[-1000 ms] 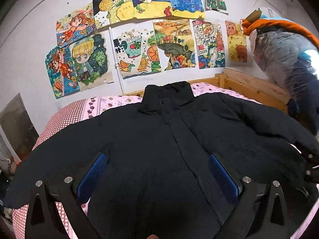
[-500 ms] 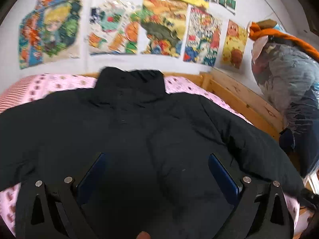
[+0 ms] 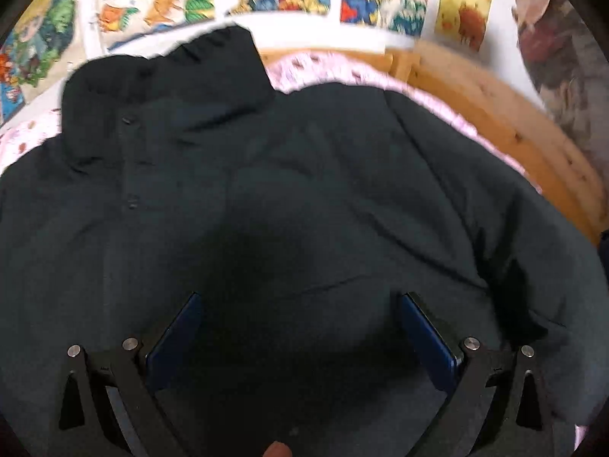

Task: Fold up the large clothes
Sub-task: 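Lift the grasped jacket side with the right tool, then fold the held side over the jacket body and open the right tool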

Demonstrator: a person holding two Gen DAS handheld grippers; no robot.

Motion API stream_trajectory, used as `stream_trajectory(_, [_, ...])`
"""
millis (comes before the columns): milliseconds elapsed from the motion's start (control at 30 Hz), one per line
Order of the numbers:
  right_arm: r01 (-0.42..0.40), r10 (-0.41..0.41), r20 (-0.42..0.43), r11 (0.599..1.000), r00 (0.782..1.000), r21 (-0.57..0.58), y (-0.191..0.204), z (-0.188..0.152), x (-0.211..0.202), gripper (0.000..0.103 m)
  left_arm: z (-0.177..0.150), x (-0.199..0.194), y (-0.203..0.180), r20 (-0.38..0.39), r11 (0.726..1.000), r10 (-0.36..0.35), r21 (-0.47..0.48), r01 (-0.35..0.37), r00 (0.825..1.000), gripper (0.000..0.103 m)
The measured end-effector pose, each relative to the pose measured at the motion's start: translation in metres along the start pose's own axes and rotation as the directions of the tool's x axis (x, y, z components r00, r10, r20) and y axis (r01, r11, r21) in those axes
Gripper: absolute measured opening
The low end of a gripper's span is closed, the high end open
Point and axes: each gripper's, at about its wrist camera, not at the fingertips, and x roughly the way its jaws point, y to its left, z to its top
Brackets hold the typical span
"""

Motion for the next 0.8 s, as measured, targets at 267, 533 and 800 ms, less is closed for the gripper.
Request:
stream_trajectory(267, [0.151, -0.130, 0.110, 0.966, 0.985, -0.209, 0.017, 0.018, -0.023, 0.023, -0.025, 0.017, -0.009, 0.047, 0.999, 0.035, 0.037, -0.036, 0.998, 0.103])
stream_trajectory(533, [0.292, -0.080, 0.368, 0.771, 0.926, -0.567, 0.093, 0.015, -0.060, 0.011, -0.033, 0.023, -0.006, 0.078, 1.000, 0.016, 0.021, -0.018, 0.997, 0.103])
stream_trajectory(800, [0.325, -0.002, 0.438, 0.673, 0.899, -0.664, 0.121, 0.013, -0.096, 0.011, -0.034, 0.020, -0.008, 0.087, 0.999, 0.031, 0.030, -0.034, 0.996, 0.103])
